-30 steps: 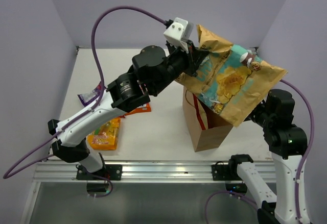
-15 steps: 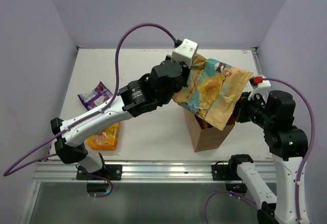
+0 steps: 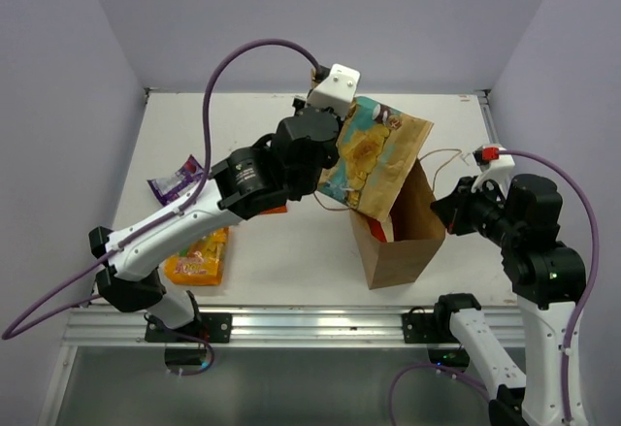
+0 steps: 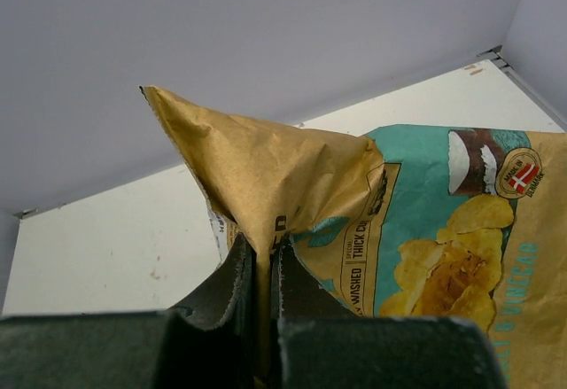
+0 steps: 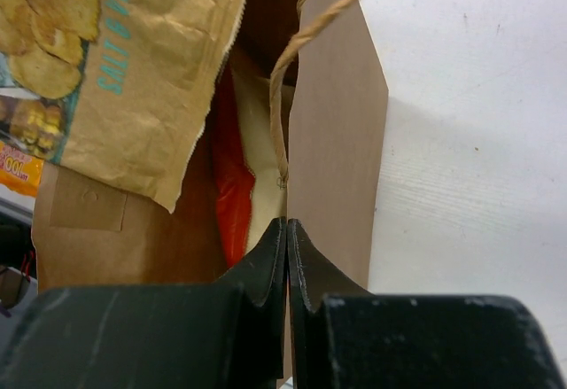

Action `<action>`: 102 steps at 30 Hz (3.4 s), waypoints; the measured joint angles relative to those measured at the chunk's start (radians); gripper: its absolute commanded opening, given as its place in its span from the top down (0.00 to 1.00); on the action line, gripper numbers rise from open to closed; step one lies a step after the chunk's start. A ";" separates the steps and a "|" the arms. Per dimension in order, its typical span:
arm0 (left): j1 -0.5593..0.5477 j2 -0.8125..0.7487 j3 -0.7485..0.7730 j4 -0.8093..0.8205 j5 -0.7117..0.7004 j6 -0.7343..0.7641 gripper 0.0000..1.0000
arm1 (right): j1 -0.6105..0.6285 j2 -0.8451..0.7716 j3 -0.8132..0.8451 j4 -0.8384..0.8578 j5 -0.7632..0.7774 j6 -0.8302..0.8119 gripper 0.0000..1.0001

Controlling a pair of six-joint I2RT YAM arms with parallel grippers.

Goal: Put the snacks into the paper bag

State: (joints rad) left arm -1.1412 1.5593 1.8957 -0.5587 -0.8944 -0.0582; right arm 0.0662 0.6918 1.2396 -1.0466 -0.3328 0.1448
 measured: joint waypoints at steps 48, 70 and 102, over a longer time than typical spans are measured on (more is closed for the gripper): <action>-0.401 0.372 0.396 -0.402 0.005 -0.028 0.84 | 0.022 -0.011 -0.004 -0.034 0.061 -0.011 1.00; -0.304 0.416 0.291 -0.203 0.179 -0.040 0.00 | 0.034 -0.018 -0.004 -0.021 0.062 -0.018 1.00; 0.679 -0.400 -0.983 0.382 0.381 -0.204 0.00 | 0.051 -0.019 0.002 -0.024 0.059 -0.019 1.00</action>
State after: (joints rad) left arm -0.4622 1.1591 0.9123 -0.1768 -0.5137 -0.2626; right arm 0.1173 0.6731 1.2419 -1.0710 -0.2737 0.1257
